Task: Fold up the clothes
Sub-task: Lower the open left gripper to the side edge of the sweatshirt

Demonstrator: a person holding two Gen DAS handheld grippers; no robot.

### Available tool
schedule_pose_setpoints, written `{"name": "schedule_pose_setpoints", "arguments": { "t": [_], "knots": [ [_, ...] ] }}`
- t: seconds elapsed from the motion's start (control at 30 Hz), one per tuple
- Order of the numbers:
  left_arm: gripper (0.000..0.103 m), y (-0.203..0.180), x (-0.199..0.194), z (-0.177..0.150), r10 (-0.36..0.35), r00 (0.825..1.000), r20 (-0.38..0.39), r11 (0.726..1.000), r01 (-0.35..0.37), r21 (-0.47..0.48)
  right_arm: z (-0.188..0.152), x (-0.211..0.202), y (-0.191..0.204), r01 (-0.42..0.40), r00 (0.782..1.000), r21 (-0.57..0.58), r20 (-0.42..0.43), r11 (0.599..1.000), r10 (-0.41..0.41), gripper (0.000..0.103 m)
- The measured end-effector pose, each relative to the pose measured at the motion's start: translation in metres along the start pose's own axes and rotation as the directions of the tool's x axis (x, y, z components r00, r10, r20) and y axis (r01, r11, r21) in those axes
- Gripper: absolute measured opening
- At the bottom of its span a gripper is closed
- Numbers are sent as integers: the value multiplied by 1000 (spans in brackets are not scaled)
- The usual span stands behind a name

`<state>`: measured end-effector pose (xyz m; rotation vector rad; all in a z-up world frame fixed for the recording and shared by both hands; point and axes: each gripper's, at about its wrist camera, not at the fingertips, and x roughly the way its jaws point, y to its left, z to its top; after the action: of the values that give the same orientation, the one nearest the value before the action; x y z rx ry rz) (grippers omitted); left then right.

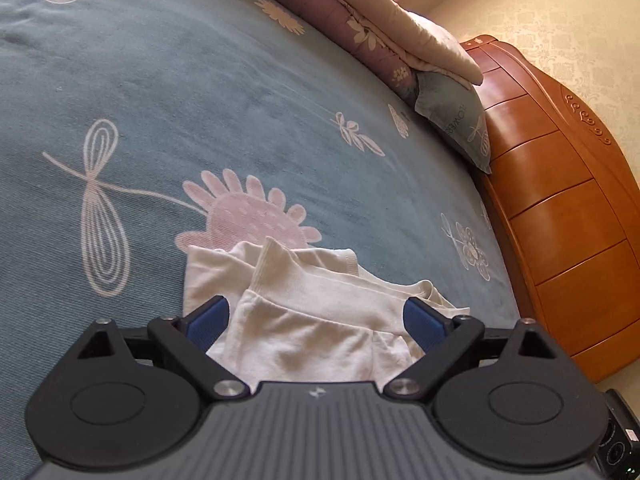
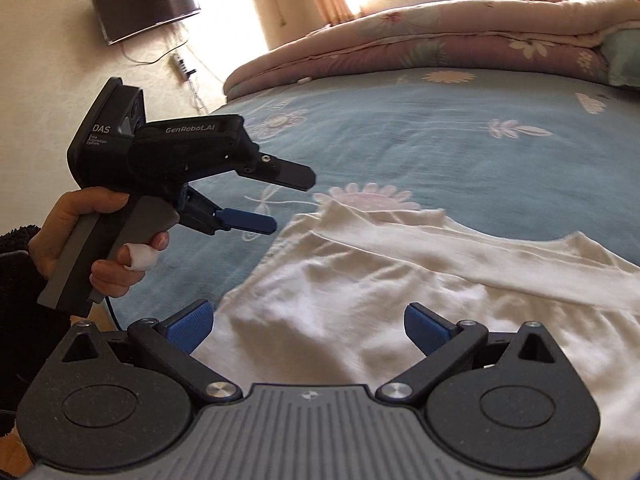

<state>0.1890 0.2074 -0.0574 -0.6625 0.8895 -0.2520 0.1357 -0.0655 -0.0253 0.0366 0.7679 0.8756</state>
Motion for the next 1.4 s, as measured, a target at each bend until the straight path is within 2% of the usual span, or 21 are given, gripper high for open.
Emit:
{"name": "schedule_pose_setpoints", "arguments": {
  "t": [0.1, 0.23, 0.3, 0.43, 0.5, 0.63, 0.77, 0.97, 1.2, 1.4],
  "knots": [
    [94, 11, -7, -1, 13, 1000, -7, 1000, -13, -14, -4, 35, 3, -53, 996, 30, -64, 998, 55, 103],
    [94, 24, -9, -3, 7, 1000, -25, 999, -8, -39, -14, 42, 0, -52, 994, 81, -88, 995, 59, 103],
    [94, 30, -6, -3, -21, 999, -35, 998, 19, -57, -14, 32, -2, -55, 995, 101, -80, 993, 63, 103],
    [94, 45, 11, 1, -85, 995, -60, 989, 76, -128, -17, 10, -9, 7, 998, 107, -56, 994, -1, 103],
    [93, 57, 23, 1, -96, 993, -72, 981, 83, -174, -22, 3, -16, 31, 998, 130, -57, 991, -24, 103],
    [94, 72, 32, 7, -180, 982, -53, 957, 162, -239, -31, -9, -20, 52, 998, 152, -34, 987, -48, 103],
    [94, 68, 46, 17, -212, 976, -44, 954, 197, -225, -35, -13, -19, 59, 998, 147, -29, 987, -56, 103],
    [93, 57, 65, 29, -239, 967, -87, 963, 224, -151, -31, -13, -14, 43, 999, 159, 18, 986, -46, 103],
    [94, 58, 45, 2, -261, 945, -195, 961, 236, -145, -30, -12, -12, 38, 999, 144, 26, 989, -42, 103],
    [94, 57, 67, 21, -288, 941, -176, 950, 259, -174, -27, -13, -13, 27, 999, 175, 41, 984, -35, 103]
  ]
}}
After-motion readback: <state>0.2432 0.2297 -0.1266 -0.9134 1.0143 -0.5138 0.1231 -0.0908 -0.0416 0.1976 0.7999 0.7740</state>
